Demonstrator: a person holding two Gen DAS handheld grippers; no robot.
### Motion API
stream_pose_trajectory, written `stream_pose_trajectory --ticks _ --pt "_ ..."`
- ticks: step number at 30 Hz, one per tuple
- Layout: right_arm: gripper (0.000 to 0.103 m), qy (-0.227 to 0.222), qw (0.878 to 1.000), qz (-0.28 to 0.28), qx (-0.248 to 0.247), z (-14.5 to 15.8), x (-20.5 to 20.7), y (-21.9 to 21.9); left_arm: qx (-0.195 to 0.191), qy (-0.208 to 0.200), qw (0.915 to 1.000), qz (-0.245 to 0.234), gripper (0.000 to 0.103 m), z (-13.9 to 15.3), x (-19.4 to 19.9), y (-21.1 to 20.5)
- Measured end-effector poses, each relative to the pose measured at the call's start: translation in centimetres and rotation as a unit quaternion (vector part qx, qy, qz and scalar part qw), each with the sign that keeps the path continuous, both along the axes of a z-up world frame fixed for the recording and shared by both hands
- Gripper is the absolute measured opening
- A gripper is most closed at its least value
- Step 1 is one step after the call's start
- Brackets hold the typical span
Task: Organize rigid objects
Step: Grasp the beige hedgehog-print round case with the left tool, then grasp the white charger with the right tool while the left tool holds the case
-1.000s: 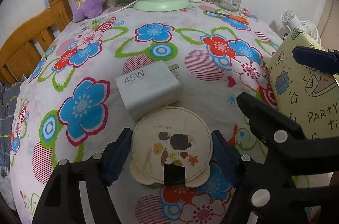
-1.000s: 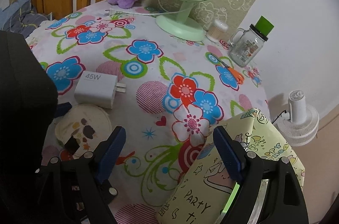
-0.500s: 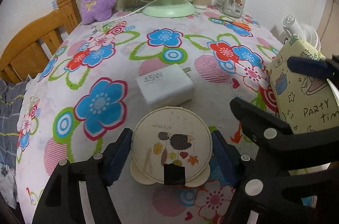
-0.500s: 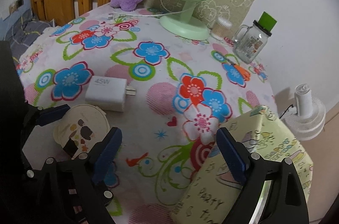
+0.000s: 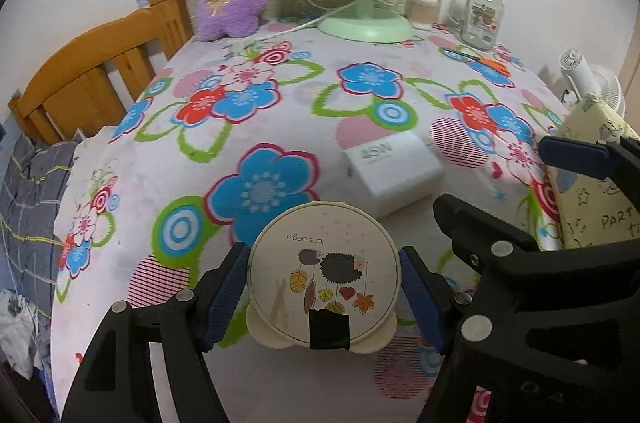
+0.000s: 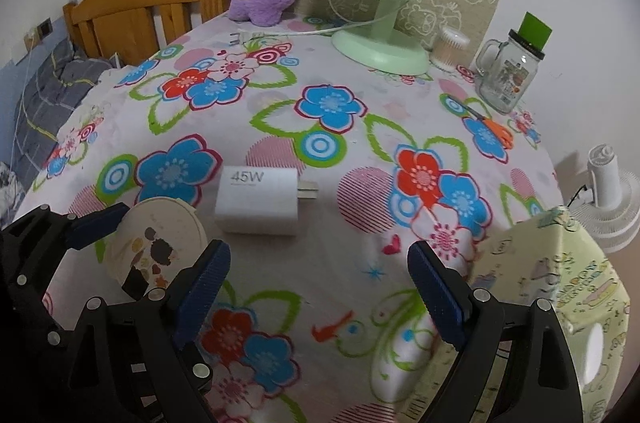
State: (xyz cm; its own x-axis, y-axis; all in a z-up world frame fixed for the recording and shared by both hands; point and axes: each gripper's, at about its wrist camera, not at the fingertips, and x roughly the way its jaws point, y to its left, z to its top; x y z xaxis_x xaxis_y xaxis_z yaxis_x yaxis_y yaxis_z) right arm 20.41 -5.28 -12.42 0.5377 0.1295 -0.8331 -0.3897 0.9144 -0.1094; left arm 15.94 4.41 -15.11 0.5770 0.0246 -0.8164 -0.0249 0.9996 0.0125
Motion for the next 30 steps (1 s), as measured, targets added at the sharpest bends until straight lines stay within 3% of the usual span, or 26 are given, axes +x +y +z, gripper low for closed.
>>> stream_pose_trajectory --ticks 8,28,30 --pt "0.092 0.008 1.000 -0.005 0.013 -1.1 1.2 1.2 0.022 -0.003 0.9995 0.020 0.076 -0.4 0.6 1.3" --pt "0.092 0.029 0.998 -0.019 0.047 -3.8 3.8 2.7 0.028 0.010 0.9980 0.055 0.076 -1.6 2.2 3.7" --pt "0.086 0.032 0.998 -0.021 0.052 -4.1 4.1 2.7 0.028 0.010 0.9980 0.056 0.076 -1.6 2.3 3.8"
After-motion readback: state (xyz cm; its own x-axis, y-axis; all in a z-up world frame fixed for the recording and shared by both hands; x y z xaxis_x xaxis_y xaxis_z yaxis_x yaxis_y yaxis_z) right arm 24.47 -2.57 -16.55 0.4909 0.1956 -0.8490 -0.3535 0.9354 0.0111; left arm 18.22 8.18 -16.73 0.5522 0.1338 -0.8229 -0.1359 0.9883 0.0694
